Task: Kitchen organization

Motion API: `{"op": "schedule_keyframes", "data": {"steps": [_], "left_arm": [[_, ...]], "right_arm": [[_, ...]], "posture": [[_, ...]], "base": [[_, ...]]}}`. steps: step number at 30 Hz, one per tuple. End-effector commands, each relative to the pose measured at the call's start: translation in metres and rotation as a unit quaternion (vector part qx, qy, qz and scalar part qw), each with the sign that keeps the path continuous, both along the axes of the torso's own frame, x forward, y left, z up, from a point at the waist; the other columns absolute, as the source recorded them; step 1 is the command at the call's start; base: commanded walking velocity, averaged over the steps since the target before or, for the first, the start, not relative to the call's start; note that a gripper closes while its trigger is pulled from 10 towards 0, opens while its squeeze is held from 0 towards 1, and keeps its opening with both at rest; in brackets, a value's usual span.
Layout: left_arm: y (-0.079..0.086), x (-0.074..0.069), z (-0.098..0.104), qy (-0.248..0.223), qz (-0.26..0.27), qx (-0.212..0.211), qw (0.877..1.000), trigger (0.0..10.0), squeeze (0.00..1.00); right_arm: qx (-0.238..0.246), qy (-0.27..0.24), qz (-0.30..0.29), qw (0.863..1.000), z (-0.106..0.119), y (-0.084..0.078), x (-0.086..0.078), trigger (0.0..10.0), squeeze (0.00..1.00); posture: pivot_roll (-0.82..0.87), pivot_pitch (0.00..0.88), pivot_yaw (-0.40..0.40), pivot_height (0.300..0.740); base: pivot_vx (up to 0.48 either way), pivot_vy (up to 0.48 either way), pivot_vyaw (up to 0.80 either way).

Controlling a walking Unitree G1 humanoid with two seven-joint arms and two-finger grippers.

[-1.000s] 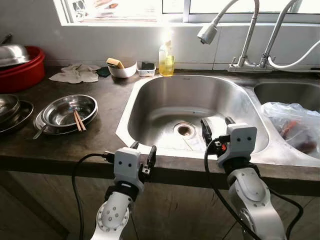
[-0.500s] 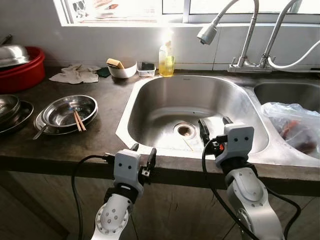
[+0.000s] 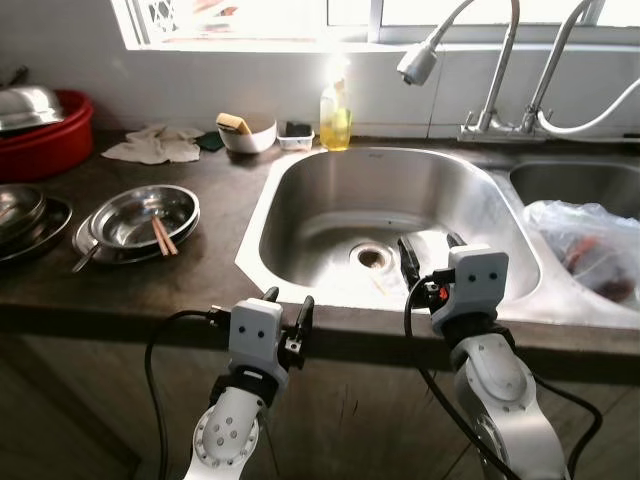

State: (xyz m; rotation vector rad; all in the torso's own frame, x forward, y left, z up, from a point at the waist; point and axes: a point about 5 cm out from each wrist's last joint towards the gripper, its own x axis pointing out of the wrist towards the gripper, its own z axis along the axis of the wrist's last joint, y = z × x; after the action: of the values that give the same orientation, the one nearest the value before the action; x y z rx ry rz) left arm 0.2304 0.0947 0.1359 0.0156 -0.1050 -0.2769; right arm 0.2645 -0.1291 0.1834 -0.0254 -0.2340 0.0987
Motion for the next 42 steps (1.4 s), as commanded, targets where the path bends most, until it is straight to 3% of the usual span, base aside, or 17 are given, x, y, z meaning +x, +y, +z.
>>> {"op": "schedule_keyframes", "data": {"steps": [1,42], "left_arm": [[0.0002,-0.0002,-0.0033,0.007,0.001,0.005,1.000,10.0,0.00],[-0.0014,-0.0002,-0.0039,0.009,-0.006,0.006,1.000,10.0,0.00]], "right_arm": [[0.001,0.000,0.001,1.000,0.0021,0.0014,0.0003,10.0,0.00],[0.003,0.013,0.000,1.000,-0.0015,0.0021,-0.0017,10.0,0.00]], "posture": [[0.09,0.006,-0.009,0.740],[0.10,0.015,0.001,0.740]], "base": [[-0.304,0.000,0.00],[-0.305,0.000,0.00]]}}
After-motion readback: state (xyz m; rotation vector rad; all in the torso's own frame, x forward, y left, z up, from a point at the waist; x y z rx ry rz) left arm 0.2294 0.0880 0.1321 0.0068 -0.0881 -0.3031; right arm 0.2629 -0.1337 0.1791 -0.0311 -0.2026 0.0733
